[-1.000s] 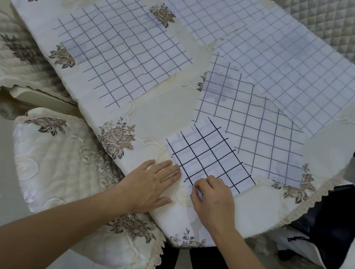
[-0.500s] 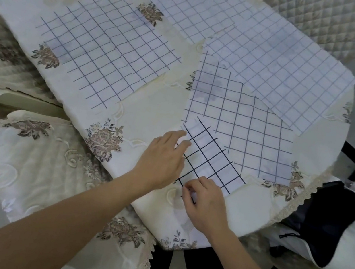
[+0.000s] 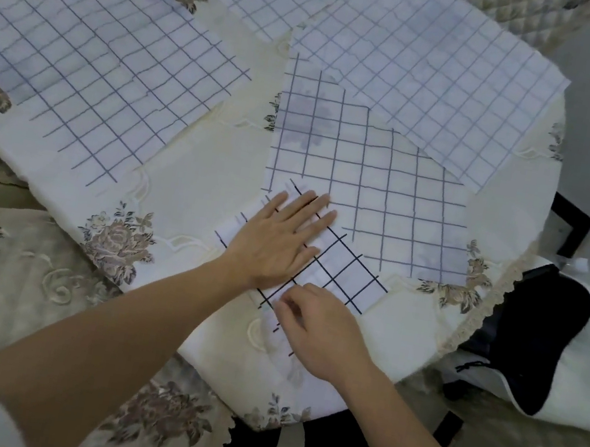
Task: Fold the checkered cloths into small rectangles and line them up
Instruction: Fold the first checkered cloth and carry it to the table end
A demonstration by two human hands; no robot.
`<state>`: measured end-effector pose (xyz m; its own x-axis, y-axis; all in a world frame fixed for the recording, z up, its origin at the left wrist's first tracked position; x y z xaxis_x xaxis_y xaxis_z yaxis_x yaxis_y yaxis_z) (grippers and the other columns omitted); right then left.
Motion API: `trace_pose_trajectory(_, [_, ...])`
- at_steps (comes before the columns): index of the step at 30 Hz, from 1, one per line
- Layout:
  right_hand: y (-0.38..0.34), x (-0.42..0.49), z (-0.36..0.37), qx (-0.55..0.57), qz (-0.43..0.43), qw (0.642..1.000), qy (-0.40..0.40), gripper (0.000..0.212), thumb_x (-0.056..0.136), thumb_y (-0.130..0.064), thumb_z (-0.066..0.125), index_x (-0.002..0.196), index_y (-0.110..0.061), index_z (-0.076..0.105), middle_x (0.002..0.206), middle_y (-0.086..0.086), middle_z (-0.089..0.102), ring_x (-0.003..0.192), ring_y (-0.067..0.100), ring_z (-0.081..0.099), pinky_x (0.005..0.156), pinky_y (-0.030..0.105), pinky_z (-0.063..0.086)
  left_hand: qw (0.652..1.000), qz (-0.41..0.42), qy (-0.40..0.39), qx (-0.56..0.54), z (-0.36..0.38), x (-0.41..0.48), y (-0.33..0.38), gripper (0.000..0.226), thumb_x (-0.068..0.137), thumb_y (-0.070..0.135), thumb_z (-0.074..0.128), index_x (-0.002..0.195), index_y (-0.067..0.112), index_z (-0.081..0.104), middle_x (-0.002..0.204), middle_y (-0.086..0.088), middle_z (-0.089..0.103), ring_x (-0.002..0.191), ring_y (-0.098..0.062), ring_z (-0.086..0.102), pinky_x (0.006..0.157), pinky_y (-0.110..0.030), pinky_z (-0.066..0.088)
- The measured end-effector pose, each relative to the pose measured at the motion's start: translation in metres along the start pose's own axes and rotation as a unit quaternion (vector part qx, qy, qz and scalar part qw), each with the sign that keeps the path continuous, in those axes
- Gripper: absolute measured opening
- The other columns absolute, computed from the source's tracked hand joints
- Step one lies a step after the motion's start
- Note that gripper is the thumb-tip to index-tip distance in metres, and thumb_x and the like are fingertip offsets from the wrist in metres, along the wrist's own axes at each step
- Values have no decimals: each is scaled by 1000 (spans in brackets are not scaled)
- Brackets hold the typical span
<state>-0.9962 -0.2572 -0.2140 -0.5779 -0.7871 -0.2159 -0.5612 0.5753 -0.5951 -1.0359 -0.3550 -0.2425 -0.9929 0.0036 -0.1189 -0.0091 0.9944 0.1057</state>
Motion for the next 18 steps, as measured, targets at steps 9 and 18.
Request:
trace_pose_trajectory(9, [17, 49, -13, -92, 150, 972, 154, 77, 101, -61, 18, 159, -11, 11, 168, 4, 9, 155, 19, 2, 125, 46, 10, 1000, 8, -7, 22, 1, 0, 0, 71, 101, 52, 19, 159, 20, -7, 166, -3, -14, 153, -21, -13, 123, -49, 9])
trace_pose_trajectory(18, [89, -25, -21, -211, 205, 946, 137, 87, 98, -68, 22, 159, -7, 5, 168, 9, 0, 155, 22, -1, 124, 50, 12, 1000, 8, 11, 3, -2, 3, -8, 69, 100, 60, 15, 159, 28, 0, 167, 0, -6, 154, -19, -7, 124, -47, 8])
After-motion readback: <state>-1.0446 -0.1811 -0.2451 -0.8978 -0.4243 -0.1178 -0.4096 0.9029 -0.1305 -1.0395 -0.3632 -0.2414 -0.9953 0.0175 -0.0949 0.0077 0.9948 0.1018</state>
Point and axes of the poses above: each hand's wrist, its own x-axis towards the middle knuckle, its own z-axis out of the palm, y = z × x, the point moved 10 cm from there along x, towards the middle knuckle
